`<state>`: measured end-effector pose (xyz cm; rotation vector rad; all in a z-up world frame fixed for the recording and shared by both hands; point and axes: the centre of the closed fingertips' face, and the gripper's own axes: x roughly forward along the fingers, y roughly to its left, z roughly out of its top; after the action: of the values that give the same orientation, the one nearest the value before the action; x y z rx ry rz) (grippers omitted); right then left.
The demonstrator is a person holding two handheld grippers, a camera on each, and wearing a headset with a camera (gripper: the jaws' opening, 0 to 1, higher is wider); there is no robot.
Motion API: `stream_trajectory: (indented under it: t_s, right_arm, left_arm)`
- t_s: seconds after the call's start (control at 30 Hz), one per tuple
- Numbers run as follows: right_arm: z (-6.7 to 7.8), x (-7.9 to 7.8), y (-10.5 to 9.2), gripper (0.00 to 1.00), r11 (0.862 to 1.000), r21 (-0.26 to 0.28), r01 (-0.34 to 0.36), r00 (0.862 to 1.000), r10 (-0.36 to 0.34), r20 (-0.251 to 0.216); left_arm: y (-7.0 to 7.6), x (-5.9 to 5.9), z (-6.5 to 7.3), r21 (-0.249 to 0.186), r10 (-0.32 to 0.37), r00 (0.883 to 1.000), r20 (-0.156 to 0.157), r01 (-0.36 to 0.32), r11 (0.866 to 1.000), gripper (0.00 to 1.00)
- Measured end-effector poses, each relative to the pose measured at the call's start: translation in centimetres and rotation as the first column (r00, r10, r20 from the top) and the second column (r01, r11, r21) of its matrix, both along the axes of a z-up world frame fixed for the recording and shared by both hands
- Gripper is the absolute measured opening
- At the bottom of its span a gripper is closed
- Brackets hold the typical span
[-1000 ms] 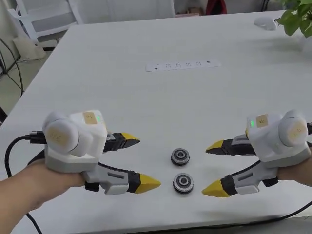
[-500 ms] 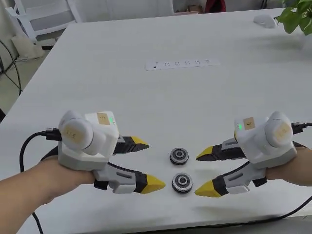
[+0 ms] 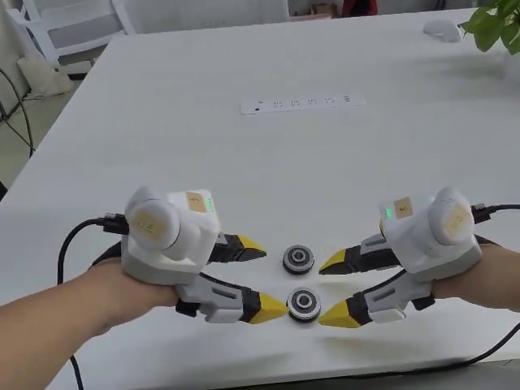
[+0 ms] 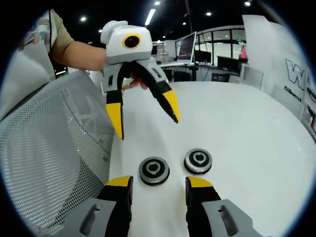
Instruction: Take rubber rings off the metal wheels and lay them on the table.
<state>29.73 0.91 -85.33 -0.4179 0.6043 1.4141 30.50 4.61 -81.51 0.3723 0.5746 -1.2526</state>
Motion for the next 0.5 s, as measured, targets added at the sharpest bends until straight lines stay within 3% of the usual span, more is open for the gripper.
stream_trajectory:
  t_s: [0.5]
  right_arm:
    - [-0.5,-0.5,0.4,0.37,1.0,-0.003,-0.025,1.0,0.025,-0.003]
  left_arm:
    - [-1.7,-0.7,-1.4,0.01,-0.039,0.999,-0.032,0.04,0.999,0.41]
